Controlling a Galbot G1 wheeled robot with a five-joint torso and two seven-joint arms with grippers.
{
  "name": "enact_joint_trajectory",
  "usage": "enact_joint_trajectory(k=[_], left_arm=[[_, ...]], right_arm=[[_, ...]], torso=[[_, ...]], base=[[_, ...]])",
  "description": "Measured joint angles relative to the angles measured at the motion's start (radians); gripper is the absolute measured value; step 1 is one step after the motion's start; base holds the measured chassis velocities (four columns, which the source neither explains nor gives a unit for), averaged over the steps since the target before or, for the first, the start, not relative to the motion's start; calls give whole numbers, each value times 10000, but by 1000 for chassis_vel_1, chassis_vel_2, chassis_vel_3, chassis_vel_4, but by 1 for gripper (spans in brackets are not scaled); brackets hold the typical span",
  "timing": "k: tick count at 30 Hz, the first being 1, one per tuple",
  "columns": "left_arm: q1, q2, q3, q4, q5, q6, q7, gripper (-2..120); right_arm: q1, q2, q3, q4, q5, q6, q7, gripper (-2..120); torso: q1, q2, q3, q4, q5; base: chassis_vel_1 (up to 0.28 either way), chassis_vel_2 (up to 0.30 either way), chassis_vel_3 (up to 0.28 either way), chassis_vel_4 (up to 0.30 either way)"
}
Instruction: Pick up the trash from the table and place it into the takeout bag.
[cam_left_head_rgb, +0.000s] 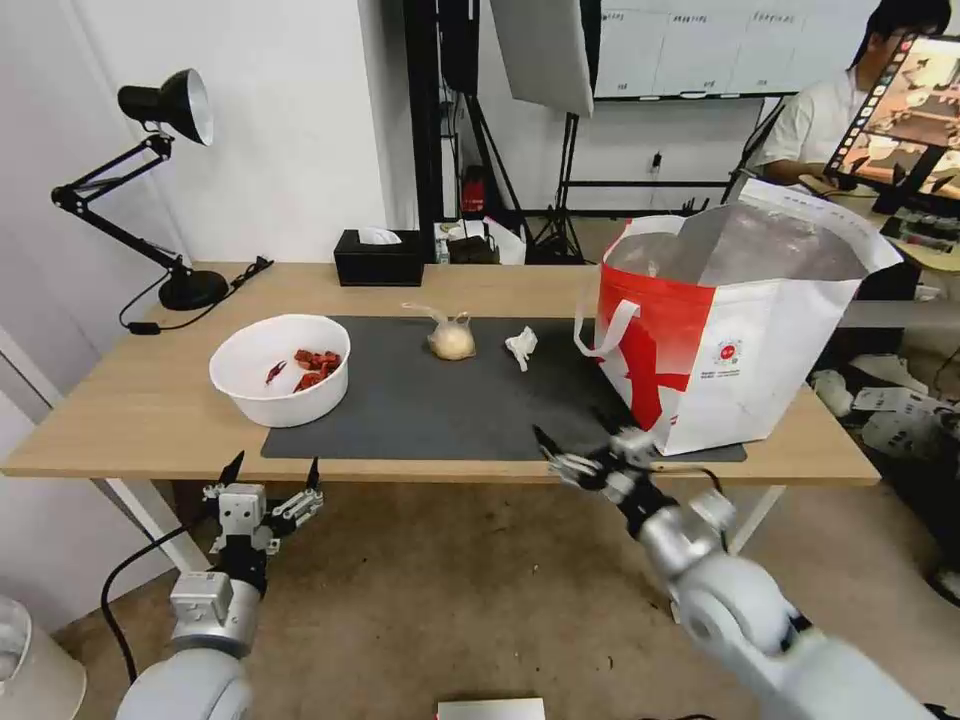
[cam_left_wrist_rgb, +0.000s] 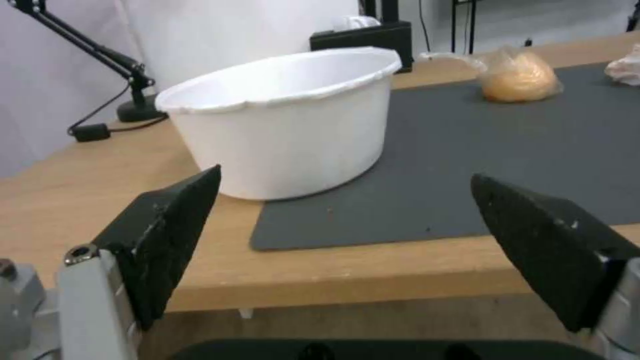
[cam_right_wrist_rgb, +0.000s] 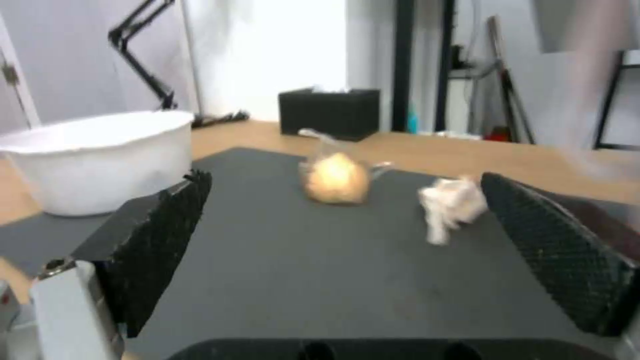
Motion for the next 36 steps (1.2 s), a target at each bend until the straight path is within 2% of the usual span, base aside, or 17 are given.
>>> enact_joint_trajectory(k=[1, 2, 5, 7, 8, 9, 10, 13, 14, 17, 18, 22, 26, 36], left_arm=[[16, -12, -8, -10, 2, 2, 1, 100], [16, -12, -8, -10, 2, 2, 1, 100], [19, -63, -30, -22, 7, 12, 2, 100], [16, -71, -37, -22, 8, 12, 0, 100], [12, -78, -41, -17, 8, 12, 1, 100], [8, -99, -47, 24, 8, 13, 0, 100], [8, -99, -47, 24, 8, 13, 0, 100], [1, -167, -36, 176, 8, 2, 1, 100], [1, -167, -36, 176, 8, 2, 1, 100], [-5, -183, 12, 275, 7, -16, 4, 100], [-5, -183, 12, 275, 7, -16, 4, 100], [-11, -192, 30, 283, 4, -28, 5, 100], [4, -182, 9, 284, -6, -32, 5, 100], [45, -169, -28, 283, -22, -59, 5, 100]], right_arm=[[636, 133, -521, -383, 22, -108, 266, 100], [636, 133, -521, -383, 22, -108, 266, 100], [2743, 829, -2036, -1558, 116, -1070, 1733, 100], [3138, 1024, -2304, -1805, 152, -1303, 2089, 100], [3523, 1232, -2534, -2058, 187, -1574, 2500, 100], [4122, 1670, -2910, -2516, 299, -2103, 3398, 100], [4122, 1670, -2910, -2516, 299, -2103, 3398, 100], [5433, 3000, -3455, -3950, 1025, -3390, 5461, 100], [5433, 3000, -3455, -3950, 1025, -3390, 5461, 100], [6186, 3851, -3612, -5382, 1466, -4034, 6396, 100], [6186, 3851, -3612, -5382, 1466, -4034, 6396, 100], [6974, 4659, -3659, -6941, 1705, -4766, 6719, 100], [7159, 4963, -3604, -7586, 1758, -5069, 6546, 100], [7029, 5324, -3213, -8152, 1815, -5103, 6203, 100]], torso=[[1, -2, 2, -2, 10], [1, -2, 2, -2, 10], [0, -1, 0, -7, 2], [1, -2, 1, -5, 5], [1, -2, 1, -4, 6], [2, -1, 0, -3, -3], [2, -1, 0, -3, -3], [0, 0, -1, -3, -3], [0, 0, -1, -3, -3], [1, -2, 0, -4, 2], [1, -2, 0, -4, 2], [0, -1, -1, -4, 3], [0, -1, -1, -4, 4], [-1, 0, -2, -5, 5]], base=[[0, 0, 0, 0], [0, 0, 0, 0], [0, 0, 0, 0], [0, 0, 0, 0], [0, 0, 0, 0], [0, 0, 0, 0], [0, 0, 0, 0], [0, 0, 0, 0], [0, 0, 0, 0], [0, 0, 0, 0], [0, 0, 0, 0], [0, 0, 0, 0], [0, 0, 0, 0], [0, 0, 0, 0]])
